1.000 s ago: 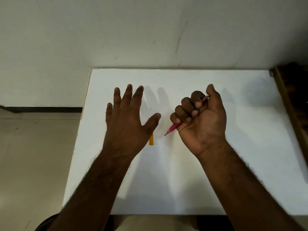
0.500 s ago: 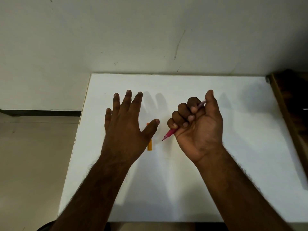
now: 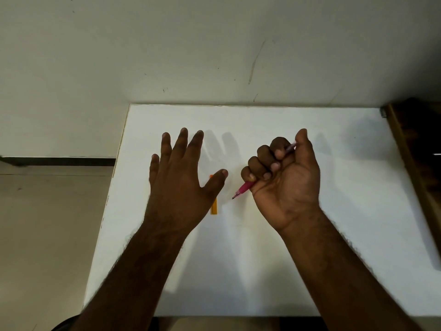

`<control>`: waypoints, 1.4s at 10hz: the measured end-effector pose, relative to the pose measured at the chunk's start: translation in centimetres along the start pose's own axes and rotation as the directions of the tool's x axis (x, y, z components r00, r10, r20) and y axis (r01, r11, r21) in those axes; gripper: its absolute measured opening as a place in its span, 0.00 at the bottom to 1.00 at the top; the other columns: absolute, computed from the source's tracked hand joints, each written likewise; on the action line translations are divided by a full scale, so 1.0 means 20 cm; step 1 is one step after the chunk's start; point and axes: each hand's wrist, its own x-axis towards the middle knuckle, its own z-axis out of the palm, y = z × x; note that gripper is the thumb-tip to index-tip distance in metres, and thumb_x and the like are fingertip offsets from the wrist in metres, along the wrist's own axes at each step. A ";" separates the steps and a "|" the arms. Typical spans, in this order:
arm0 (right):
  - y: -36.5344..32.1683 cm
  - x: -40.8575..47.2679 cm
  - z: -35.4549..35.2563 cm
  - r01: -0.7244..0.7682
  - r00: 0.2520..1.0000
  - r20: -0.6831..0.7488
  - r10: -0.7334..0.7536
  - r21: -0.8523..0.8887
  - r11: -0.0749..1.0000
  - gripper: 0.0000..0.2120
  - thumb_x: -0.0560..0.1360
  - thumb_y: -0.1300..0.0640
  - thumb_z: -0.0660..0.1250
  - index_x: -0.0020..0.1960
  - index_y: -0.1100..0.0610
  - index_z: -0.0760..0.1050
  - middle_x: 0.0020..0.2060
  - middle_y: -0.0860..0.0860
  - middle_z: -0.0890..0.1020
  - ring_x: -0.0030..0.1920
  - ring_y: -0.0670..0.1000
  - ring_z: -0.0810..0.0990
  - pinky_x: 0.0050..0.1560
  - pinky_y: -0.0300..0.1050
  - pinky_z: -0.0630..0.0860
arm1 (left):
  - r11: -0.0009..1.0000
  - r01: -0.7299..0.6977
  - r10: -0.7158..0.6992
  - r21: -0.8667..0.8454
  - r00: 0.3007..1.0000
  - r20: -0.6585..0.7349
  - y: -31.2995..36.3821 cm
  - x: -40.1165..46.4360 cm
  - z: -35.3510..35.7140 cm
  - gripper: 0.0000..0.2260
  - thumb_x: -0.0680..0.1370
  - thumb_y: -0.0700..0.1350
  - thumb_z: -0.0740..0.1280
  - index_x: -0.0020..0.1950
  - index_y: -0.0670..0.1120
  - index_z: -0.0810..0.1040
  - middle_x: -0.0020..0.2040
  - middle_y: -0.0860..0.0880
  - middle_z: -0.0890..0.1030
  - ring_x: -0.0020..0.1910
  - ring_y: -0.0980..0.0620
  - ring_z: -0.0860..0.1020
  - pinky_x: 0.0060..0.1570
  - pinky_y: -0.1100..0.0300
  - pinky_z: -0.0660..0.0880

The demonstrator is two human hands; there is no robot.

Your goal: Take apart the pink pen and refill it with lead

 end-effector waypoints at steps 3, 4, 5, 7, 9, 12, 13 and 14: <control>0.01 0.00 0.00 -0.013 1.000 0.014 0.013 -0.012 1.000 0.25 0.83 0.41 0.53 0.33 0.55 0.64 0.25 0.49 0.61 0.28 0.50 0.55 0.32 0.45 0.61 | 1.000 0.002 -0.002 -0.003 1.000 0.008 0.01 0.00 -0.01 0.37 0.76 0.64 0.64 0.81 0.55 0.54 0.82 0.52 0.51 0.81 0.50 0.42 0.77 0.42 0.46; 0.01 0.00 -0.01 -0.001 1.000 0.010 0.002 -0.027 1.000 0.24 0.83 0.44 0.54 0.32 0.55 0.64 0.25 0.49 0.61 0.27 0.49 0.56 0.32 0.44 0.62 | 1.000 0.002 -0.002 -0.001 1.000 0.006 0.00 0.00 -0.01 0.37 0.76 0.65 0.63 0.81 0.55 0.54 0.82 0.52 0.51 0.81 0.50 0.42 0.76 0.43 0.46; 0.01 0.00 0.00 -0.005 1.000 0.010 0.005 -0.023 1.000 0.25 0.84 0.42 0.53 0.32 0.55 0.64 0.25 0.49 0.61 0.27 0.49 0.56 0.32 0.44 0.61 | 1.000 0.000 0.000 -0.001 1.000 0.003 0.00 0.00 -0.01 0.36 0.76 0.65 0.63 0.81 0.55 0.54 0.82 0.52 0.51 0.81 0.50 0.42 0.76 0.44 0.46; 0.01 0.00 0.00 -0.001 1.000 0.026 0.002 -0.017 1.000 0.25 0.83 0.45 0.54 0.31 0.55 0.65 0.25 0.49 0.62 0.27 0.49 0.56 0.32 0.44 0.62 | 1.000 -0.003 0.003 -0.004 1.000 -0.002 0.00 0.00 -0.01 0.37 0.76 0.64 0.64 0.81 0.55 0.55 0.82 0.52 0.52 0.81 0.50 0.43 0.76 0.43 0.47; 0.01 0.00 0.00 -0.007 1.000 0.029 0.007 -0.010 1.000 0.25 0.83 0.44 0.54 0.31 0.55 0.64 0.24 0.49 0.61 0.26 0.49 0.56 0.32 0.44 0.61 | 1.000 -0.002 0.002 -0.004 1.000 0.001 0.00 0.00 -0.01 0.37 0.76 0.64 0.64 0.81 0.55 0.55 0.82 0.52 0.52 0.81 0.50 0.43 0.76 0.43 0.46; 0.01 -0.01 0.00 -0.002 1.000 0.009 0.002 -0.002 1.000 0.24 0.83 0.46 0.53 0.31 0.55 0.63 0.24 0.49 0.60 0.27 0.49 0.55 0.33 0.45 0.60 | 1.000 0.000 0.000 0.003 1.000 0.006 0.00 0.00 -0.01 0.37 0.76 0.65 0.63 0.81 0.55 0.54 0.82 0.52 0.51 0.81 0.50 0.42 0.76 0.43 0.46; 0.01 0.00 0.00 0.001 1.000 0.001 -0.001 0.023 1.000 0.23 0.82 0.46 0.53 0.31 0.54 0.63 0.24 0.49 0.60 0.27 0.50 0.55 0.33 0.45 0.60 | 1.000 0.000 0.000 0.000 1.000 0.008 0.01 0.00 -0.01 0.37 0.76 0.65 0.63 0.81 0.55 0.54 0.82 0.52 0.51 0.81 0.50 0.42 0.76 0.44 0.46; 0.01 0.00 0.00 0.000 1.000 -0.006 0.000 0.034 0.999 0.23 0.82 0.44 0.53 0.32 0.55 0.62 0.25 0.49 0.60 0.28 0.50 0.54 0.34 0.46 0.59 | 1.000 -0.002 0.002 0.003 1.000 0.007 0.00 0.00 -0.01 0.37 0.76 0.65 0.63 0.81 0.55 0.54 0.82 0.52 0.51 0.81 0.50 0.42 0.76 0.44 0.46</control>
